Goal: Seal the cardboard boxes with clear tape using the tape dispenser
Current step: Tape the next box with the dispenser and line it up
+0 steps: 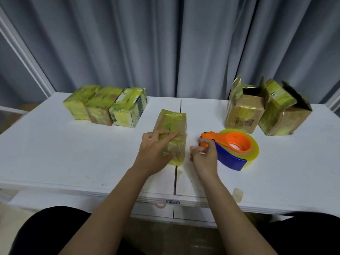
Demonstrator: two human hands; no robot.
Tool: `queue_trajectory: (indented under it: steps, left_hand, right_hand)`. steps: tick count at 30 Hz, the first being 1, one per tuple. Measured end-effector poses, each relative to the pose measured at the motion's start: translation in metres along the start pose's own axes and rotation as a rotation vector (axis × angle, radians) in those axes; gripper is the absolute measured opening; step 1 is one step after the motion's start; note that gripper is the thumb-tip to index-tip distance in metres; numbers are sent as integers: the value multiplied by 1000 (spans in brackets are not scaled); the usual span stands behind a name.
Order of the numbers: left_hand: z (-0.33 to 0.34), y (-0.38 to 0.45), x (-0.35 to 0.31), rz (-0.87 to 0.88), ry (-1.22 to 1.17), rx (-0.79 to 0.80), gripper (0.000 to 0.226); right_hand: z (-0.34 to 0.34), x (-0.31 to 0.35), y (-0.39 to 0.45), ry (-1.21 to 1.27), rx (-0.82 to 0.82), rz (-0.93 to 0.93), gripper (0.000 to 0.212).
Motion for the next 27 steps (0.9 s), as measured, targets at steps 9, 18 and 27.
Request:
queue_trajectory:
  steps: [9, 18, 27]
  left_hand:
    - [3, -2, 4, -9, -176, 81, 80]
    - [-2, -5, 11, -39, -407, 20, 77]
    - [-5, -11, 12, -95, -796, 78, 73]
  right_hand:
    - [16, 18, -6, -430, 76, -188, 34]
    - [40, 31, -11, 231, 89, -68, 17]
    - [35, 17, 3, -51, 207, -32, 13]
Point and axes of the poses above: each hand's wrist, its own y-axis towards the middle knuckle, its own z-axis out of the palm, x = y × z, the point moved 9 cm from there along y, towards the middle knuckle, and after that the axes turned 3 degrees about x, right-handed, at the moved point
